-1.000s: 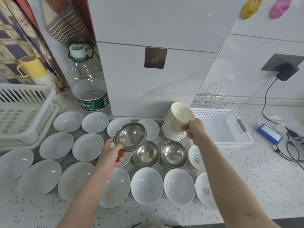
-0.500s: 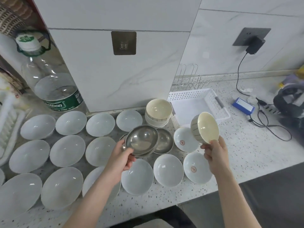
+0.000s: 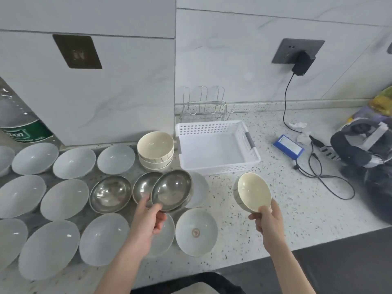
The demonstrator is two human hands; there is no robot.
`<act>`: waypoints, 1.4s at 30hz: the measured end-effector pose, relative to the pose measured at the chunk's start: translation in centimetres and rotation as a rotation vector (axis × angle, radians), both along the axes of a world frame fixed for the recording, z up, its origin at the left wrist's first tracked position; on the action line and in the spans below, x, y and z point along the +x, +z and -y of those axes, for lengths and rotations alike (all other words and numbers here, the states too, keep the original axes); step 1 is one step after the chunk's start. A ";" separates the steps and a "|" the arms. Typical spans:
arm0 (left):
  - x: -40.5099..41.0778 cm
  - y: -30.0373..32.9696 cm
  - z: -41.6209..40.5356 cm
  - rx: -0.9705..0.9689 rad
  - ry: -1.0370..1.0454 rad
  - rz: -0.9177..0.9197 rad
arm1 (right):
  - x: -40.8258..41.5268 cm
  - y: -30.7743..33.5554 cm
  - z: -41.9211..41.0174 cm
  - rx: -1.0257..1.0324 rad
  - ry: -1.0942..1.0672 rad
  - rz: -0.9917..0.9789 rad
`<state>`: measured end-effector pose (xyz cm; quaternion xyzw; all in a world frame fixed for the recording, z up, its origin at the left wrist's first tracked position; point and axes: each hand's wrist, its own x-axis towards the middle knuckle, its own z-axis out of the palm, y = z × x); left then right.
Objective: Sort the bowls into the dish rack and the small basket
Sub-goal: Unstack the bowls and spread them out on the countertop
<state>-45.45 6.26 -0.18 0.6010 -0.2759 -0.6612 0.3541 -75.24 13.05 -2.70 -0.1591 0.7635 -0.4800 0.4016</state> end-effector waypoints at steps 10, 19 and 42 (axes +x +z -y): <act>-5.8 -0.9 -4.3 -0.044 0.179 -0.010 | -2.9 -0.7 3.1 0.056 0.444 0.004; -6.0 -0.8 -5.9 -0.072 0.225 0.044 | -1.3 -2.4 4.2 0.029 0.513 0.055; -10.6 -1.3 -8.0 -0.170 -0.237 0.210 | -2.5 -1.4 0.8 0.026 0.402 0.109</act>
